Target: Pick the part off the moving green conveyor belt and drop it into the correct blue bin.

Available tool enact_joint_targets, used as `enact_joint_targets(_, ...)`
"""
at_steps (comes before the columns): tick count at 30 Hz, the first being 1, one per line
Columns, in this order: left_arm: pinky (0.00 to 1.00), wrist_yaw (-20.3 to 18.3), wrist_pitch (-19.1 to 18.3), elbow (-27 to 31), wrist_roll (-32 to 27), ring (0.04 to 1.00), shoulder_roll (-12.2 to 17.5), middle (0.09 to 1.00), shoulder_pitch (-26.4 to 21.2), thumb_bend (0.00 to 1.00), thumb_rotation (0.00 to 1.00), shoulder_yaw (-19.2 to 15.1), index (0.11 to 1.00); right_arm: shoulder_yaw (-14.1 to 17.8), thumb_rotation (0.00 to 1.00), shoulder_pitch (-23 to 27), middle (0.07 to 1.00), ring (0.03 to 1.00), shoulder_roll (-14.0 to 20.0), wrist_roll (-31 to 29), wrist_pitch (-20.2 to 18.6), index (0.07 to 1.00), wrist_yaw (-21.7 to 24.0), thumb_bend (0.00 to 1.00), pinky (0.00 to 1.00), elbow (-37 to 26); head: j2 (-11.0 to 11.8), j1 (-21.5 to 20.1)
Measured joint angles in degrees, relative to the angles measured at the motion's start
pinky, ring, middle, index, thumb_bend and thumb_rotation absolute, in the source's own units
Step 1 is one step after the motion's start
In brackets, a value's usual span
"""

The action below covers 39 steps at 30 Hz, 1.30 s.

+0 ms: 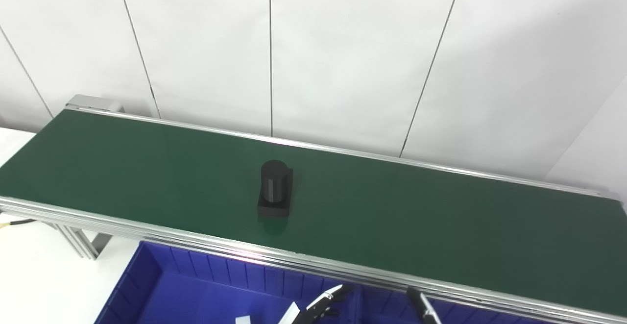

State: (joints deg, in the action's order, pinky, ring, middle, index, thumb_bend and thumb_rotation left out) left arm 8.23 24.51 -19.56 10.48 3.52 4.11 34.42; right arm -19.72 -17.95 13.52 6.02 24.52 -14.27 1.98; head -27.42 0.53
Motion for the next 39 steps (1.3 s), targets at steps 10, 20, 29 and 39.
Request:
enact_joint_targets(10, 0.82, 0.0, 0.0, -1.2, -0.2, 0.903, -0.1, 0.921, -0.9, 1.00, 0.95, -0.1, 0.889, 1.4, 0.90, -0.1, 0.924, 0.921, 1.4, 1.7, 0.2, 0.956, 0.8, 1.00, 0.89, -10.9, 0.4, -1.1)
enact_joint_targets(20, 0.83, 0.0, 0.0, -2.3, -0.8, 0.911, -0.4, 0.924, -1.4, 1.00, 0.96, 0.0, 0.896, 6.9, 0.88, 6.3, 0.936, 0.922, 1.4, 0.0, 0.2, 0.966, 4.4, 1.00, 0.91, -11.2, 0.5, -1.7)
enact_joint_targets(29, 0.84, 0.0, 0.0, -3.6, -0.8, 0.914, -0.6, 0.925, -2.1, 1.00, 0.95, 0.3, 0.895, 12.0, 0.87, 12.5, 0.936, 0.912, 1.2, -4.1, 0.4, 0.995, 8.0, 1.00, 0.85, -3.8, 1.1, -1.3)
enact_joint_targets(39, 0.82, 2.2, 0.0, -5.0, -0.6, 0.904, -1.0, 0.917, -3.2, 1.00, 0.95, 1.6, 0.891, 17.4, 0.71, 20.4, 0.926, 0.883, 0.8, -8.8, 0.4, 1.000, 14.9, 1.00, 0.81, 4.1, 1.3, -1.6)
